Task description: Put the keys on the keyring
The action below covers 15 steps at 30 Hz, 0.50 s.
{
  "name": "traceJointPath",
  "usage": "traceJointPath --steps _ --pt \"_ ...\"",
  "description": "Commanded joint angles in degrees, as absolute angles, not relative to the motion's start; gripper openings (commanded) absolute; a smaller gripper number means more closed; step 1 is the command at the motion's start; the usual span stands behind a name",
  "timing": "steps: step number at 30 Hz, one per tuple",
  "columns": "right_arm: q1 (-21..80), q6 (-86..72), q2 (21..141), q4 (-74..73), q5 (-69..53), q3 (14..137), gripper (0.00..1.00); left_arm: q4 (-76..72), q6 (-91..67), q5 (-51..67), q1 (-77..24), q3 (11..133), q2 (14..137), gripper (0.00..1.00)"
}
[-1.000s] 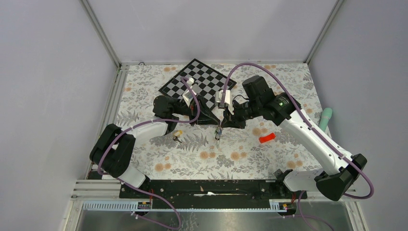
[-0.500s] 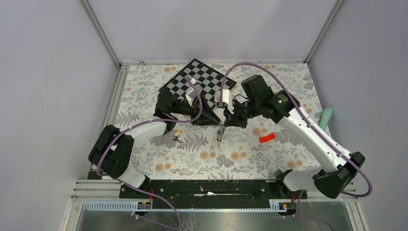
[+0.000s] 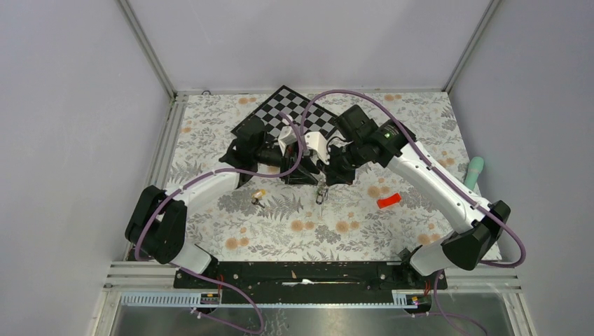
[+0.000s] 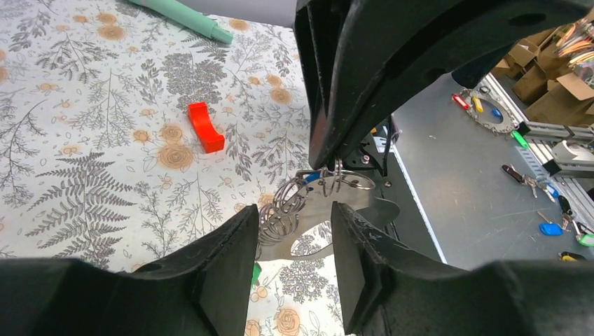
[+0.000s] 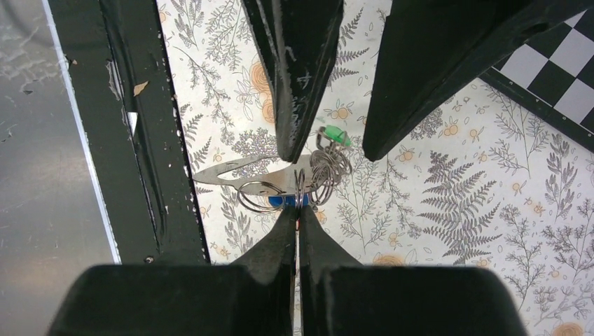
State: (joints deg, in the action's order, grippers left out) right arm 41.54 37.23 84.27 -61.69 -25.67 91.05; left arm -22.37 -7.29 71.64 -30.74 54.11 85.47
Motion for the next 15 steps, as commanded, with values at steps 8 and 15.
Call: traceJointPath --steps 8,15 --pt "43.2 37.07 85.77 -63.46 -22.55 94.42 0.0 -32.45 -11.93 73.68 -32.51 53.7 84.23 0.46" --pt "43.29 37.27 85.53 -62.97 -22.2 93.47 0.0 -46.91 -22.93 73.61 -32.43 50.97 84.68 0.42"
